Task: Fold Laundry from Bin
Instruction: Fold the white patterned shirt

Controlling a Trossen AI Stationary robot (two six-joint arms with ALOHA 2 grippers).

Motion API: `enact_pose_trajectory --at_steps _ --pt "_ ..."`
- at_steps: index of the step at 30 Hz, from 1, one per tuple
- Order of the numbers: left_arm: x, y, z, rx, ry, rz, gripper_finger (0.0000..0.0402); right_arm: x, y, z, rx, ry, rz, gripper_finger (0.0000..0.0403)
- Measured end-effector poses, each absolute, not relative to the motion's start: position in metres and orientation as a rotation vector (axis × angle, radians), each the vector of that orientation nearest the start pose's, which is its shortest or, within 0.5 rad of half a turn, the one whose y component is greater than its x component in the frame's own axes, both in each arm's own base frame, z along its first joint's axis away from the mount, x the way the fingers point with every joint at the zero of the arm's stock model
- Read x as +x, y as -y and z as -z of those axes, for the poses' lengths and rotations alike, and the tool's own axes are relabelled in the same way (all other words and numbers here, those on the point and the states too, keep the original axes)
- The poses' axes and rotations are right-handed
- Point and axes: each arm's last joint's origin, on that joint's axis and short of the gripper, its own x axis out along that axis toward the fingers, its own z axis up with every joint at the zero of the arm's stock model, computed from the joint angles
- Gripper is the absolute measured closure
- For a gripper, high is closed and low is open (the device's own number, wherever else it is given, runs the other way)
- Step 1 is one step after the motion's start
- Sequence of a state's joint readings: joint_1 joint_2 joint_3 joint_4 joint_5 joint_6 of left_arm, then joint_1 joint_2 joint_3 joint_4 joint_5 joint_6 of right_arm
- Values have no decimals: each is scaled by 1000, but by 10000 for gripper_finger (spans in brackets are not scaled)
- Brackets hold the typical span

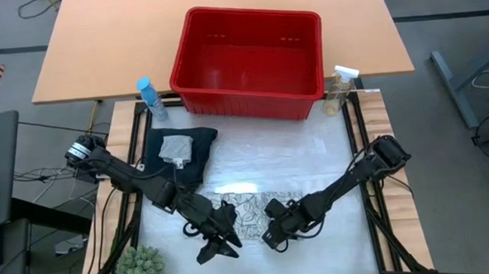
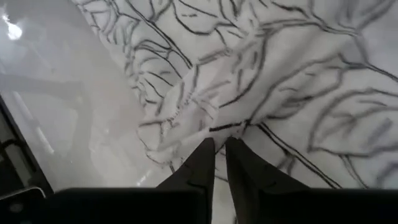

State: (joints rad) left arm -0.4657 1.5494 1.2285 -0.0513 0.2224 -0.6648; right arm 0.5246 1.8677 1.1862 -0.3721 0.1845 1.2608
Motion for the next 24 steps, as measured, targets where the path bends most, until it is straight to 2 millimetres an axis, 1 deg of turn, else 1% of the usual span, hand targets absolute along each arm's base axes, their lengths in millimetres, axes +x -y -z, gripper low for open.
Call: enact_pose_trajectory --at_steps 5,7,9,11,16,21,24 --pt "312 169 -312 -582 -594 535 246 323 -183 -169 739 -1046 369 346" --pt "312 170 -312 -581 -595 537 246 323 -186 -174 729 -1047 362 349" --pt "311 171 -312 -579 -597 539 246 326 -191 -182 722 -1011 349 349" --pt "311 171 -312 -577 -593 531 246 325 -192 -186 718 -1008 374 350" --pt "311 170 -311 -573 -597 520 246 319 -192 -181 695 -1052 424 354" --pt "311 170 -311 -573 -596 521 246 318 -192 -180 704 -1057 449 368" --pt "311 170 -311 -573 -596 521 246 319 -195 -175 710 -1059 454 378"
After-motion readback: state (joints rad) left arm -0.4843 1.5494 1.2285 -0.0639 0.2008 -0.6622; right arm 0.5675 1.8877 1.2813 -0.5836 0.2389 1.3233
